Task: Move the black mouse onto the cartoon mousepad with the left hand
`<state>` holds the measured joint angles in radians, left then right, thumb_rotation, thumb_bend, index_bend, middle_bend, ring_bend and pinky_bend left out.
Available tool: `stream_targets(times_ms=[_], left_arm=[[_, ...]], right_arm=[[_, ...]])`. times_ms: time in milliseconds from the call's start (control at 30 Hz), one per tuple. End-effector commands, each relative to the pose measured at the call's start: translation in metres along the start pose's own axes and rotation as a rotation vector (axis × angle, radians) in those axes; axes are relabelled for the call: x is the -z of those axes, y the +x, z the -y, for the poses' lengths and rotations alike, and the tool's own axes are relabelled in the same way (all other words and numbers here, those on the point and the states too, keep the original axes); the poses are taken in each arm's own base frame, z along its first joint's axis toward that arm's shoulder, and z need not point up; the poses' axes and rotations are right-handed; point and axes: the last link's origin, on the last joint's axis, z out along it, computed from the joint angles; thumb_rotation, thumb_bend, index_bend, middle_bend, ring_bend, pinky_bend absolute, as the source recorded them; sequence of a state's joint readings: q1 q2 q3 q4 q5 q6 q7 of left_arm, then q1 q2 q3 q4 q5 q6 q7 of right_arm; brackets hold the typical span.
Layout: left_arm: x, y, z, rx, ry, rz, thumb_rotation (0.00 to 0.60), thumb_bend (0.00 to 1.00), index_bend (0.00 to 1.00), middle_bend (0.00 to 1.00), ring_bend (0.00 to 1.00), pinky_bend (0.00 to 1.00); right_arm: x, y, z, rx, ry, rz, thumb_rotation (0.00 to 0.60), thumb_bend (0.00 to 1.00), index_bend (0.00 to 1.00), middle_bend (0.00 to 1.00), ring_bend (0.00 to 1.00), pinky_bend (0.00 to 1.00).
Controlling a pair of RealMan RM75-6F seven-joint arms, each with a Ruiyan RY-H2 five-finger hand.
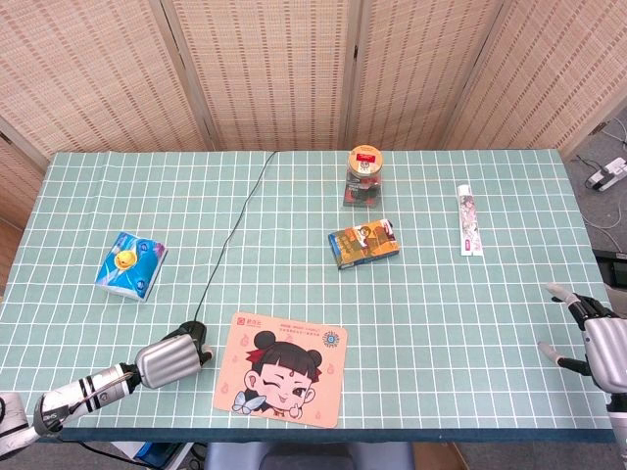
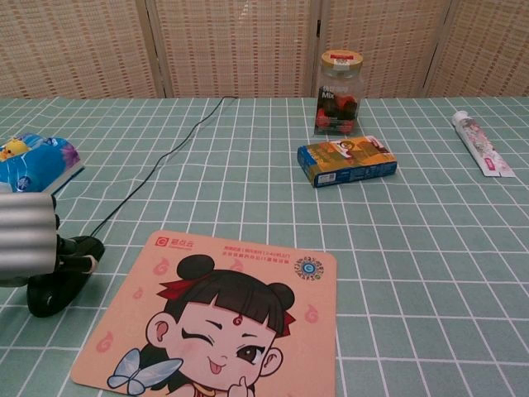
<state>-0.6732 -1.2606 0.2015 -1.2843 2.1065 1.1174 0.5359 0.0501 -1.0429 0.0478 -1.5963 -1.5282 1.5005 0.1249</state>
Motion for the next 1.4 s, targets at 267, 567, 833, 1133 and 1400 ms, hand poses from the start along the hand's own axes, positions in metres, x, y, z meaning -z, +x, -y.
stream_targets(times_ms=[267,567,833,1133,1400], left_arm=[[-0.001,0.001,-0.003,0.029,-0.008,-0.011,0.600,0.14,0.52,0.70,1.00,1.00],[-0.004,0.000,-0.005,0.052,-0.003,-0.011,0.600,0.16,0.54,0.70,1.00,1.00],[-0.005,-0.002,-0.007,0.061,0.001,-0.029,0.600,0.18,0.56,0.70,1.00,1.00],[-0.005,0.005,-0.005,0.081,0.004,-0.089,0.600,0.19,0.63,0.71,1.00,1.00],[-0.012,0.022,-0.008,0.090,0.008,-0.156,0.600,0.19,0.64,0.71,1.00,1.00]], right_arm=[[0.000,0.001,0.000,-0.001,0.000,-0.002,0.600,0.12,0.20,0.31,0.30,0.48],[0.001,0.001,-0.001,-0.002,-0.001,-0.002,0.600,0.12,0.20,0.31,0.30,0.48],[0.000,0.001,-0.001,-0.002,-0.002,-0.002,0.600,0.12,0.20,0.31,0.30,0.48],[0.000,0.001,0.000,-0.003,-0.001,-0.001,0.600,0.12,0.20,0.31,0.30,0.48],[0.002,0.003,-0.001,-0.008,0.001,-0.009,0.600,0.12,0.20,0.31,0.30,0.48]])
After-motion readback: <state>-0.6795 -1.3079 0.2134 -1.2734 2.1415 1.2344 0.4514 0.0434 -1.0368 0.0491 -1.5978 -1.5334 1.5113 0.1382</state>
